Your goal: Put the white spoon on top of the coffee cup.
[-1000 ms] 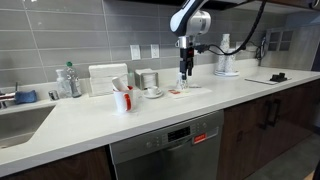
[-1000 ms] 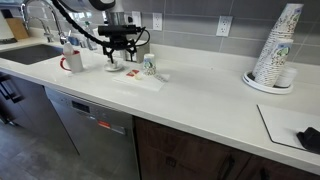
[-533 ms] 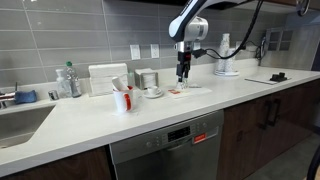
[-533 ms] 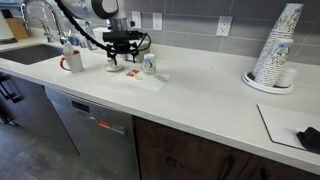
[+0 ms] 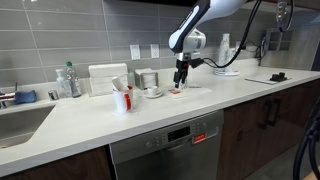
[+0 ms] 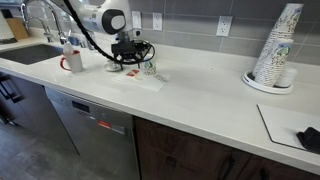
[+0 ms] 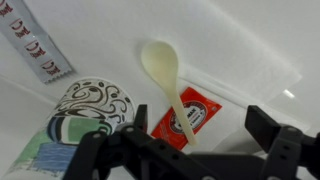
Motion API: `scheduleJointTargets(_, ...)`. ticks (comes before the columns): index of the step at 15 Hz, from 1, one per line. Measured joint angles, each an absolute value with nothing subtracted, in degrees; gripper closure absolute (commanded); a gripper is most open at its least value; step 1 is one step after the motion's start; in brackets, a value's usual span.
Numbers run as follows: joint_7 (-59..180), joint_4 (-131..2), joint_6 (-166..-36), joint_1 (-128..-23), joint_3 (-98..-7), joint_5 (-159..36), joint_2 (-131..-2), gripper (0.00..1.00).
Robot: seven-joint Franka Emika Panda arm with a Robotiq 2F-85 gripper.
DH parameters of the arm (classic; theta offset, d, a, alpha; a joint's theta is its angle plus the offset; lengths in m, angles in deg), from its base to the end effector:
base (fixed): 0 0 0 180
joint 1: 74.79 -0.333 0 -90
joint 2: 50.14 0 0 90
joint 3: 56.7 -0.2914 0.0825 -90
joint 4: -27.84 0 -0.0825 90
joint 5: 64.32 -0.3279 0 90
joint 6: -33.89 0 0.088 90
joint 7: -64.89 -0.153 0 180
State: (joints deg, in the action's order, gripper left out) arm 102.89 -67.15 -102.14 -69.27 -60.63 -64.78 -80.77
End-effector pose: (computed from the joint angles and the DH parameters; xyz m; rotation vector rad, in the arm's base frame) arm 0.6479 -0.0221 0.2839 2.9572 0.9431 0.2888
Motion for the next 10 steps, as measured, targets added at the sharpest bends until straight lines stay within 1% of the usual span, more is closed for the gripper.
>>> scheduleJointTargets(3, 103.8, -66.1, -104.1, -68.3, -61.9, -65.3, -82.8, 0.0)
scheduleJointTargets(4, 104.1, -65.8, -104.3, -68.0, -62.3, -65.6, -83.4, 0.04)
scheduleJointTargets(5, 104.4, -65.4, -104.5, -67.7, -62.8, -65.8, -83.9, 0.13)
scheduleJointTargets(7, 104.7, -64.8, -104.8, -67.3, -63.3, -65.9, -84.8, 0.25)
scheduleJointTargets(8, 104.7, -64.5, -104.8, -67.1, -63.4, -66.0, -85.1, 0.34)
scheduleJointTargets(9, 104.7, -64.2, -104.8, -67.0, -63.6, -66.0, -85.5, 0.44)
scheduleJointTargets(10, 104.7, -63.9, -104.8, -66.9, -63.6, -66.0, -85.8, 0.51)
